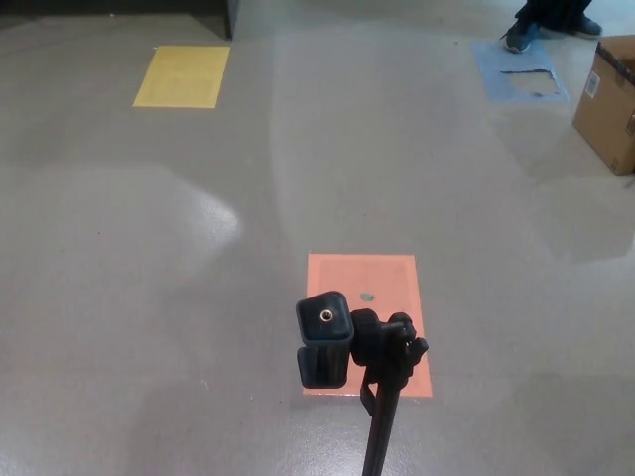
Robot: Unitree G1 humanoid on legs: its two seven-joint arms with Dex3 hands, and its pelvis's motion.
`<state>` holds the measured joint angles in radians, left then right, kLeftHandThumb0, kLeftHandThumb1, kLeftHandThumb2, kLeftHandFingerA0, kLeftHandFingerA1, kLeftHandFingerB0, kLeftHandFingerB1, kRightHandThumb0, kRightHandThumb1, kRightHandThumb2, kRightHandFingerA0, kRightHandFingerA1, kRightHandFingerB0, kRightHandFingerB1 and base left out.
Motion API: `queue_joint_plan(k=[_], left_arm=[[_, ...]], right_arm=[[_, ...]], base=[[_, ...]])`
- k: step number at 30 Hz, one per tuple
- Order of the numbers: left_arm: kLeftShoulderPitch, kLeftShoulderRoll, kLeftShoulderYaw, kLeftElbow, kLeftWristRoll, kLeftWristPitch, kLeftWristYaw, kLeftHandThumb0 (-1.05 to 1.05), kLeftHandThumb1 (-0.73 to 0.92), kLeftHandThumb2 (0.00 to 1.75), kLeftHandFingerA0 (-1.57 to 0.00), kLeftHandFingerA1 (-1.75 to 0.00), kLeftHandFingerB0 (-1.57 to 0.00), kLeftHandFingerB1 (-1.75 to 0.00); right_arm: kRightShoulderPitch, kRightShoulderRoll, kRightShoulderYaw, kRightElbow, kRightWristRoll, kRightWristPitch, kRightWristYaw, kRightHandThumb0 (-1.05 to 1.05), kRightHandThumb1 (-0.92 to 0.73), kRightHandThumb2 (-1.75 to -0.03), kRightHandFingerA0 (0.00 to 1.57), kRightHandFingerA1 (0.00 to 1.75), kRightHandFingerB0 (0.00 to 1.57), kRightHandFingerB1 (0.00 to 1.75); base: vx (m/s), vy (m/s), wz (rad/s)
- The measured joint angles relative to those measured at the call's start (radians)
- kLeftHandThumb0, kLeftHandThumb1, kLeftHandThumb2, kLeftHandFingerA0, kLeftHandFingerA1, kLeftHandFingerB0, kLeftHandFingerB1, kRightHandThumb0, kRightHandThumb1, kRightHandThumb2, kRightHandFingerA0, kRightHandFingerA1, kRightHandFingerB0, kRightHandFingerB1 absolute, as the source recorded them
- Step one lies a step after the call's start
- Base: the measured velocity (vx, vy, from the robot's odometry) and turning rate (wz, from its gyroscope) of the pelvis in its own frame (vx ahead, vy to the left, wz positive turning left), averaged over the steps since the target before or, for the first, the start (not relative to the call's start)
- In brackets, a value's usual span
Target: A phone stand is kept on the floor and the robot uses both its hands to grab it and uses its left hand to extend the phone stand by pulling it upwards
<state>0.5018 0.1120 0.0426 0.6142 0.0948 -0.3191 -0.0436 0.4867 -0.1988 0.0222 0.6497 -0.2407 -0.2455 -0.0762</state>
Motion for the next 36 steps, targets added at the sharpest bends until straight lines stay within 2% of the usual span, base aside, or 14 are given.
queue_joint_plan(k=[1,2,15,16,17,18,20,21,28,29,30,33,34,36], left_arm=[[0.01,-0.003,0.004,-0.015,0.0,-0.017,0.001,-0.84,0.89,0.67,-0.24,-0.36,-0.21,-0.28],[0.017,-0.004,0.006,-0.026,0.0,-0.031,0.001,-0.85,0.89,0.68,-0.23,-0.36,-0.21,-0.28],[0.109,-0.02,0.028,-0.169,-0.002,-0.204,0.003,-0.86,0.89,0.68,-0.17,-0.34,-0.16,-0.28],[0.112,-0.023,0.031,-0.19,-0.002,-0.217,0.003,-0.38,0.43,1.06,0.0,-0.49,0.0,-0.49],[0.113,-0.026,0.032,-0.204,-0.002,-0.227,0.004,-0.38,0.43,1.06,0.0,-0.49,0.0,-0.49],[0.113,-0.031,0.033,-0.238,-0.003,-0.234,0.004,-0.86,0.85,0.67,-0.18,-0.3,-0.18,-0.31],[0.107,-0.038,0.032,-0.289,-0.005,-0.246,0.004,-0.86,0.85,0.67,-0.18,-0.3,-0.18,-0.31],[0.101,-0.042,0.031,-0.317,-0.008,-0.252,0.004,-0.38,0.42,1.04,0.0,-0.49,-0.01,-0.48],[0.004,-0.078,-0.013,-0.559,-0.037,-0.259,-0.004,-0.38,0.42,1.04,0.0,-0.49,-0.01,-0.48],[-0.005,-0.08,-0.018,-0.584,-0.041,-0.259,-0.006,-0.87,0.86,0.66,-0.17,-0.28,-0.19,-0.32],[-0.031,-0.086,-0.032,-0.625,-0.044,-0.252,-0.007,-0.38,0.41,1.04,0.0,-0.49,0.0,-0.48],[-0.1,-0.106,-0.067,-0.69,-0.044,-0.225,-0.01,-0.38,0.41,1.04,0.0,-0.49,0.0,-0.48],[-0.123,-0.11,-0.077,-0.712,-0.043,-0.213,-0.012,-0.39,0.39,1.03,0.0,-0.49,0.0,-0.48],[-0.139,-0.115,-0.088,-0.726,-0.042,-0.197,-0.013,-0.39,0.39,1.03,0.0,-0.49,0.0,-0.48]], right_arm=[[0.01,-0.002,0.0,-0.015,-0.002,-0.015,-0.005,-0.9,-0.56,-1.0,0.01,0.23,0.0,0.11],[0.017,-0.003,0.0,-0.026,-0.004,-0.026,-0.009,-1.01,-0.62,-1.0,0.02,0.09,0.0,0.0],[0.131,-0.006,-0.004,-0.146,-0.022,-0.194,-0.045,-0.93,-0.58,-1.0,0.0,0.14,0.0,0.09],[0.14,-0.006,-0.006,-0.161,-0.023,-0.211,-0.046,-0.95,-0.59,-1.0,0.0,0.09,0.0,0.07],[0.146,-0.007,-0.007,-0.171,-0.023,-0.222,-0.046,-0.95,-0.59,-1.0,0.0,0.09,0.0,0.07],[0.149,-0.009,-0.009,-0.186,-0.025,-0.239,-0.046,-0.93,-0.58,-0.98,0.0,0.08,0.0,0.06],[0.145,-0.014,-0.011,-0.207,-0.024,-0.266,-0.046,-0.93,-0.58,-0.98,0.0,0.08,0.0,0.06],[0.142,-0.017,-0.012,-0.218,-0.024,-0.28,-0.045,-1.0,-0.63,-1.03,0.07,0.22,0.0,0.0],[0.035,-0.047,-0.005,-0.272,-0.041,-0.355,-0.049,-1.02,-0.63,-1.03,0.07,0.23,0.0,0.0],[0.024,-0.05,-0.003,-0.274,-0.045,-0.365,-0.051,-1.01,-0.76,-0.65,0.0,0.51,0.0,0.14],[-0.005,-0.056,0.005,-0.277,-0.057,-0.376,-0.056,-1.0,-0.77,-0.63,0.02,0.53,0.0,0.13],[-0.067,-0.058,0.04,-0.283,-0.092,-0.381,-0.065,-1.0,-0.77,-0.63,0.02,0.53,0.0,0.13],[-0.092,-0.058,0.052,-0.289,-0.108,-0.385,-0.071,-0.96,-0.58,-1.03,0.05,0.48,0.0,0.11],[-0.108,-0.056,0.061,-0.29,-0.118,-0.385,-0.077,-0.96,-0.58,-1.03,0.05,0.48,0.0,0.11]], base=[[0.0,0.0,0.0],[0.0,0.0,0.0],[0.0,0.0,0.0],[0.0,0.0,0.0],[0.0,0.0,0.0],[0.0,0.0,0.0],[0.0,0.0,0.0],[0.0,0.0,0.0],[0.0,0.0,0.0],[0.0,0.0,0.0],[0.0,0.0,0.0],[0.0,0.0,0.0],[0.0,0.0,0.0],[0.0,0.0,0.0]])
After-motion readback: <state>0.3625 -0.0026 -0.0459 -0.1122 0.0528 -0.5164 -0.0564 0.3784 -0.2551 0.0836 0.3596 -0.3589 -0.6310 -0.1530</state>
